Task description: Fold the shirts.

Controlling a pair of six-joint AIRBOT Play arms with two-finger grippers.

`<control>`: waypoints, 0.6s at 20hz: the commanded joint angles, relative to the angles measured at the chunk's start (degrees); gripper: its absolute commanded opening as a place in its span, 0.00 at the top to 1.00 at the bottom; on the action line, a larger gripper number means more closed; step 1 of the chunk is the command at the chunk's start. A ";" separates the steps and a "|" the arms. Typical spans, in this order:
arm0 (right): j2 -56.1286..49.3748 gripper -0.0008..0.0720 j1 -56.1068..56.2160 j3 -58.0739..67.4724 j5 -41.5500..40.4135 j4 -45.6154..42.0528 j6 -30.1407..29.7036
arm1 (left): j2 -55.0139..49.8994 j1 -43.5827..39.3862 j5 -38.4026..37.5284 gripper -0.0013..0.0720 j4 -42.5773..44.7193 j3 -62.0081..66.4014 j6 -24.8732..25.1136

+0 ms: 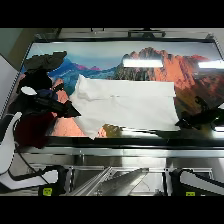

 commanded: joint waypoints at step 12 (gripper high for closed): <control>3.54 0.96 -2.71 10.58 -4.90 10.19 0.85 | 12.02 -0.59 8.39 0.96 -1.77 5.31 -6.43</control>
